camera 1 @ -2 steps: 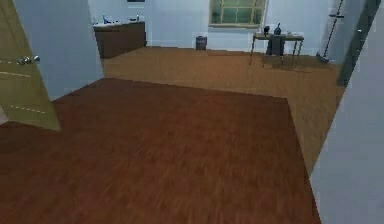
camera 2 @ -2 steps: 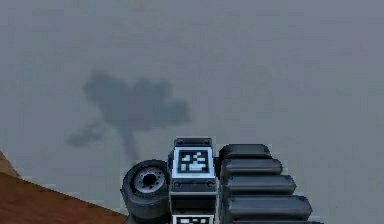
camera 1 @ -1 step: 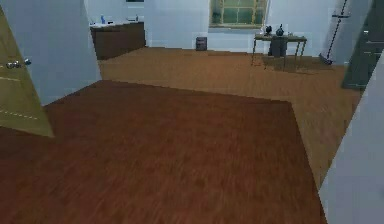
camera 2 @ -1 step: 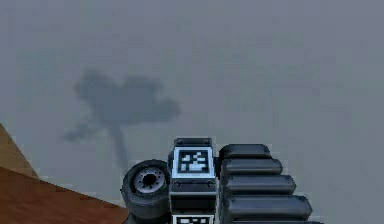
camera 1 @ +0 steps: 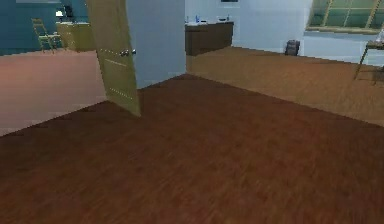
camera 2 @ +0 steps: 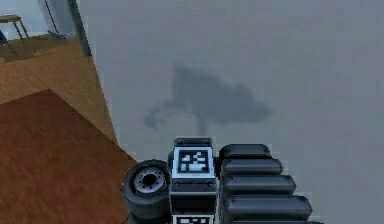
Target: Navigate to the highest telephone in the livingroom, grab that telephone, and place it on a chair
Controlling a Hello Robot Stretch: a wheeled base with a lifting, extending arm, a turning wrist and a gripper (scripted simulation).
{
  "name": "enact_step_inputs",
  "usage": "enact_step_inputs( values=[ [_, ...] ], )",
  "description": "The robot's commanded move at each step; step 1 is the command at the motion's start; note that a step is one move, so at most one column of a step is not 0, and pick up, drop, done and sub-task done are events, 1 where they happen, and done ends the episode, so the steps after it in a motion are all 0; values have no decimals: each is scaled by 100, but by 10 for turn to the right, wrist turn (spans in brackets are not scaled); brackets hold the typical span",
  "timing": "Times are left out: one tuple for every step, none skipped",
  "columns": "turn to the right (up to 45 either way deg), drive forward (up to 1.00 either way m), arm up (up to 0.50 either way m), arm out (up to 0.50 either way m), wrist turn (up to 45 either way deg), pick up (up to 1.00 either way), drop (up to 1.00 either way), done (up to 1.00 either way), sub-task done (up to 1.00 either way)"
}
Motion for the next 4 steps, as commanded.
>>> enact_step_inputs(
  values=[
    [-30, 0, 0, 0, 0, 0, 0, 0, 0],
    [450, 0, 0, 0, 0, 0, 0, 0, 0],
    [420, 0, 0, 0, 0, 0, 0, 0, 0],
    [0, 15, 0, 0, 0, 0, 0, 0, 0]
  ],
)
